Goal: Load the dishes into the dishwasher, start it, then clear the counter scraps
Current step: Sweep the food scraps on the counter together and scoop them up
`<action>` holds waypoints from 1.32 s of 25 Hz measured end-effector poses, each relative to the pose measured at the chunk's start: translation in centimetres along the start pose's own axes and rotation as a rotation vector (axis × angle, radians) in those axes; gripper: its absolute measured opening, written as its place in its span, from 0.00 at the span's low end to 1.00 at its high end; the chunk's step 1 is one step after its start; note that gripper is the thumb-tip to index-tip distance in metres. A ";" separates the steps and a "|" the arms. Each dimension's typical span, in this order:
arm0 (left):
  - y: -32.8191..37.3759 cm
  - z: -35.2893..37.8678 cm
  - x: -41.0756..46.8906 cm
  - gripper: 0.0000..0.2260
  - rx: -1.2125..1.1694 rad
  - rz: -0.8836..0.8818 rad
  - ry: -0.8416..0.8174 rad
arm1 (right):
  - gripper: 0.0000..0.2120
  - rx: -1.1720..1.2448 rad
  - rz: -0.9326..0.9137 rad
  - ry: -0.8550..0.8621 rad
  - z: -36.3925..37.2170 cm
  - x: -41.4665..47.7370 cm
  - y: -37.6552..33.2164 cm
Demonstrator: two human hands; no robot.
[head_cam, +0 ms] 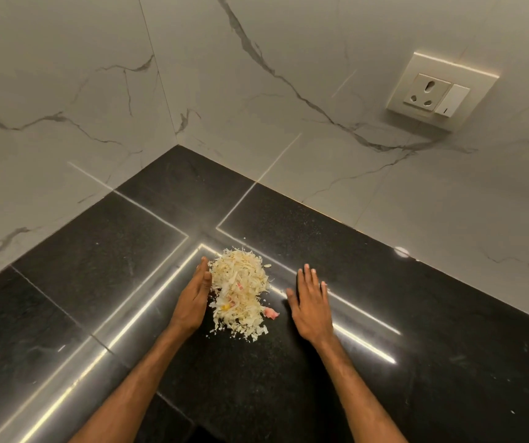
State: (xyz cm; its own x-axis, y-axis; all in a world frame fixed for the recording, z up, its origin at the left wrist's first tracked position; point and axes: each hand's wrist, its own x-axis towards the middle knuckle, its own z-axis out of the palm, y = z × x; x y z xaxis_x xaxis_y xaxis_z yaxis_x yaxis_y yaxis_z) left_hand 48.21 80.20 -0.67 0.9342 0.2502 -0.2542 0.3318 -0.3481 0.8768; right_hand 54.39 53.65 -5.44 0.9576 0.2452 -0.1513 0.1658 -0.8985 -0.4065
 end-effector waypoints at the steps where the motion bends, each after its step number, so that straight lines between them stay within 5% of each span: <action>1: -0.2 -0.3 0.5 0.43 0.015 0.005 -0.003 | 0.31 -0.032 -0.079 -0.032 0.8 -0.3 -1.3; 4: -1.0 -0.9 1.8 0.34 0.111 0.032 -0.063 | 0.31 0.151 -0.338 -0.123 2.4 -0.8 -4.5; 6: -2.0 -1.0 2.2 0.31 0.240 0.053 -0.092 | 0.30 0.306 -0.259 -0.072 1.8 0.3 -4.9; 9: -2.3 -1.5 3.6 0.30 0.274 0.037 -0.067 | 0.32 0.205 -0.080 -0.051 0.5 3.5 -5.3; 12: -1.6 -1.1 3.9 0.29 0.327 0.082 -0.106 | 0.31 0.087 -0.216 -0.194 1.2 4.7 -7.0; 14: -1.4 -0.4 3.6 0.29 0.326 0.156 -0.214 | 0.31 0.262 -0.312 -0.283 1.2 4.8 -7.5; 17: -2.2 -0.8 4.1 0.29 0.247 0.141 -0.177 | 0.31 0.523 -0.193 -0.236 -0.8 6.8 -6.6; 21: -2.0 -3.1 7.3 0.27 0.288 0.114 -0.130 | 0.32 0.314 -0.192 -0.316 -2.2 11.3 -7.9; 26: -2.0 -2.9 9.1 0.35 0.576 0.217 -0.224 | 0.31 0.168 -0.448 -0.465 -0.2 12.5 -11.3; 31: -4.8 -2.4 4.5 0.30 0.395 0.247 -0.315 | 0.36 0.408 -0.445 -0.574 -0.7 8.9 -9.1; 33: -6.0 -4.1 3.5 0.30 0.319 0.158 -0.268 | 0.35 0.543 -0.315 -0.452 -1.5 7.7 -7.2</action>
State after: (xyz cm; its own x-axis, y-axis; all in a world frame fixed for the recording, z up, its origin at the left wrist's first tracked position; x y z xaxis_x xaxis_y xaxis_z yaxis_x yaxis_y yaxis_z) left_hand 48.91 86.86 -5.15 0.9636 -0.0567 -0.2613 0.1670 -0.6354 0.7539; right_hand 60.91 61.42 -2.34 0.6760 0.6894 -0.2603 0.1642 -0.4852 -0.8589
